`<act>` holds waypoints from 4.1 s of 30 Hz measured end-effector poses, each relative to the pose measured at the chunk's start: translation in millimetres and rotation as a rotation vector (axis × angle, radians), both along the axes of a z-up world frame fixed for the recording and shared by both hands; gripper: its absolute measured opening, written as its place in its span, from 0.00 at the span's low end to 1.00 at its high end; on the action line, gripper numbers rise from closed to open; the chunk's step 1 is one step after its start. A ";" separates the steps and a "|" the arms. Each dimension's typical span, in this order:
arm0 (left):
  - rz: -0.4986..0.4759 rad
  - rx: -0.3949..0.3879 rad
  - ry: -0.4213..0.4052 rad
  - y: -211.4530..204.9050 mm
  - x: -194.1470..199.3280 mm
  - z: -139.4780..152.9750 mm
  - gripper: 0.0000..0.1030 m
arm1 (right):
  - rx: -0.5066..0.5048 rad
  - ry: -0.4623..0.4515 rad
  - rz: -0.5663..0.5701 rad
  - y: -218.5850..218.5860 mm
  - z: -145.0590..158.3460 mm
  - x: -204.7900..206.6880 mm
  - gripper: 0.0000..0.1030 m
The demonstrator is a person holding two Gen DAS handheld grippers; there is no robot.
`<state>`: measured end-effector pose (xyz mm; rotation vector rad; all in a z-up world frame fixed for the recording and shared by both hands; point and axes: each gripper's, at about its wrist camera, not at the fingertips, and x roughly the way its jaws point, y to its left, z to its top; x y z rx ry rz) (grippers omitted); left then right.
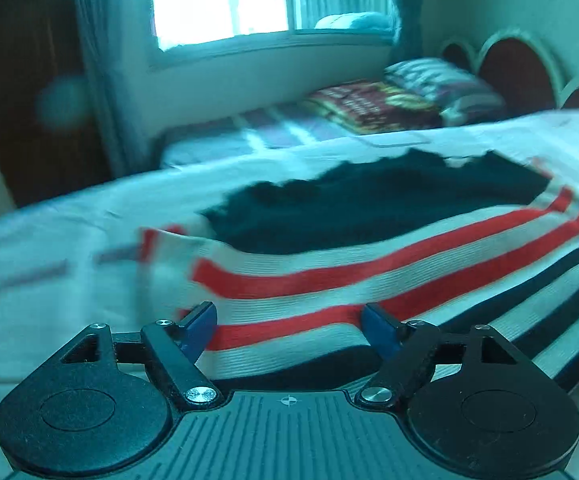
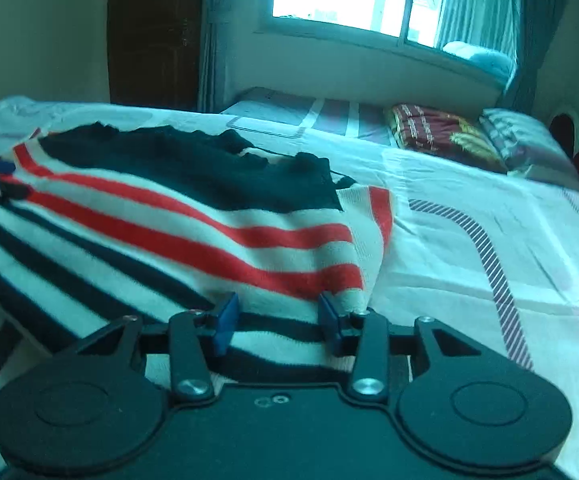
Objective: Fold small clothes
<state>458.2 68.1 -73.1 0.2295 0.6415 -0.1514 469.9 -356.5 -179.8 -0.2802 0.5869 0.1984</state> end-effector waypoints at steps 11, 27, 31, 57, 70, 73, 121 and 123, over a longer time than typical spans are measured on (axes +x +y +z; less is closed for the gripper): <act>-0.131 -0.085 0.012 -86.9 -60.1 -13.0 0.77 | 0.051 0.079 0.112 76.8 -12.8 -38.6 0.34; 0.053 -0.107 0.026 25.7 -81.0 -15.7 0.77 | 0.060 0.088 -0.173 -30.1 -10.9 -64.6 0.38; 0.056 -0.103 0.014 20.5 -80.4 -7.5 0.77 | 0.094 0.069 -0.175 -32.4 -0.4 -65.6 0.36; 0.178 -0.135 0.087 42.5 -65.1 -23.7 0.91 | 0.180 0.115 -0.242 -57.5 -12.6 -56.7 0.44; 0.080 -0.063 -0.087 13.3 -57.7 29.3 0.91 | 0.267 0.000 -0.161 -43.8 24.9 -41.4 0.35; -0.063 -0.060 -0.059 -24.8 -26.2 22.2 0.91 | 0.237 0.012 -0.076 -6.5 21.8 -6.7 0.36; 0.528 -1.077 -0.036 103.4 -54.9 -79.8 0.21 | 0.395 0.109 0.053 61.9 17.6 20.9 0.14; 0.509 -1.097 -0.035 106.3 -55.4 -79.4 0.20 | 0.378 0.110 0.066 73.7 13.6 27.2 0.14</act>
